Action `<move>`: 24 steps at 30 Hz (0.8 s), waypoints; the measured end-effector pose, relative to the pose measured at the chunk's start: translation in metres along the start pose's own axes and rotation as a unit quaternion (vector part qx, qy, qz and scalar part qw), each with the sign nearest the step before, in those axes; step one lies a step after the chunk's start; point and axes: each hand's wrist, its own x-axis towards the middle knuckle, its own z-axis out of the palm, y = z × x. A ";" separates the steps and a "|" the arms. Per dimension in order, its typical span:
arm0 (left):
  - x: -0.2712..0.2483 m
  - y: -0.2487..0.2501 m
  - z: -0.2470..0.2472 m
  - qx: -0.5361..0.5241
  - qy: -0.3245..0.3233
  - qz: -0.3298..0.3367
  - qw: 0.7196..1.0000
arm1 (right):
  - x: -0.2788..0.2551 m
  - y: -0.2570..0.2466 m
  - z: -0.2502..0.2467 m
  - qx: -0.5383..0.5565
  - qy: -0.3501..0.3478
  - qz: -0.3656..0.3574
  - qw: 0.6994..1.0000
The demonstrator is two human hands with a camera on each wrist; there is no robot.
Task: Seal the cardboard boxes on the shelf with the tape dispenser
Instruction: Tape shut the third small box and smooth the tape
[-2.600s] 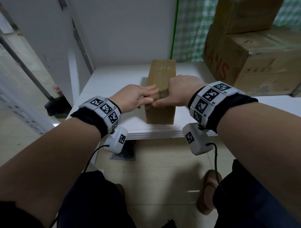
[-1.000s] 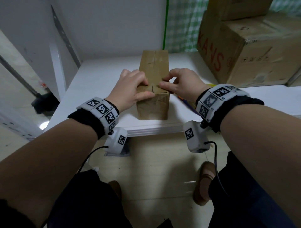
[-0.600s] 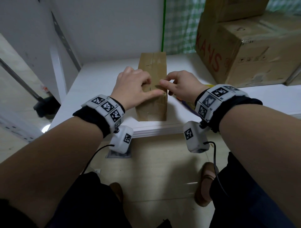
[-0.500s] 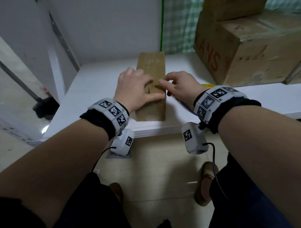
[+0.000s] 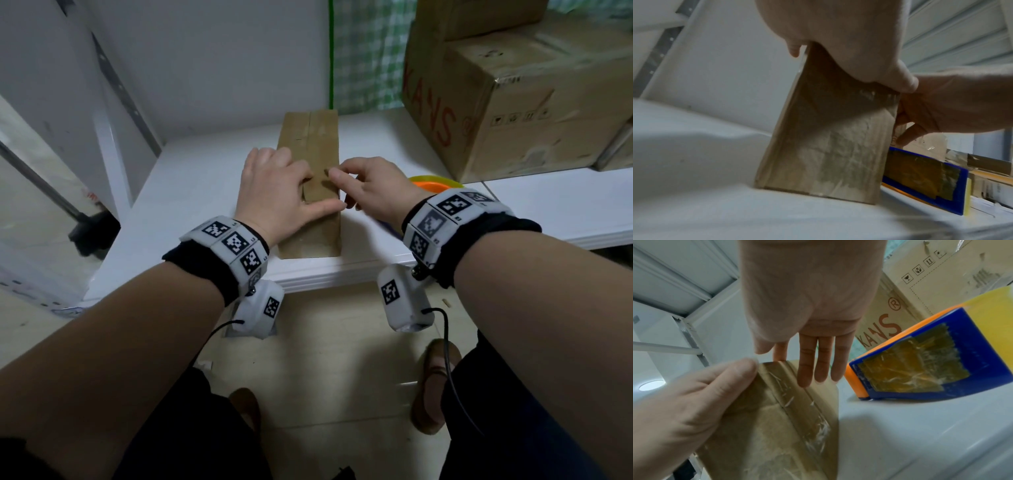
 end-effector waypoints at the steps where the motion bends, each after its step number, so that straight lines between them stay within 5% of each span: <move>1: -0.001 0.001 0.004 -0.014 0.004 -0.003 1.000 | -0.001 0.001 0.000 0.009 0.000 0.002 1.000; 13: -0.004 -0.002 0.012 -0.014 -0.100 -0.009 0.995 | -0.008 -0.005 0.001 0.023 0.000 0.014 1.000; 18: -0.003 -0.033 -0.008 -0.135 -0.142 0.012 0.981 | -0.013 -0.009 -0.002 -0.027 -0.003 0.009 1.000; 24: -0.019 -0.053 0.005 -0.312 -0.127 -0.059 0.940 | -0.014 -0.011 0.000 -0.070 -0.004 0.008 0.997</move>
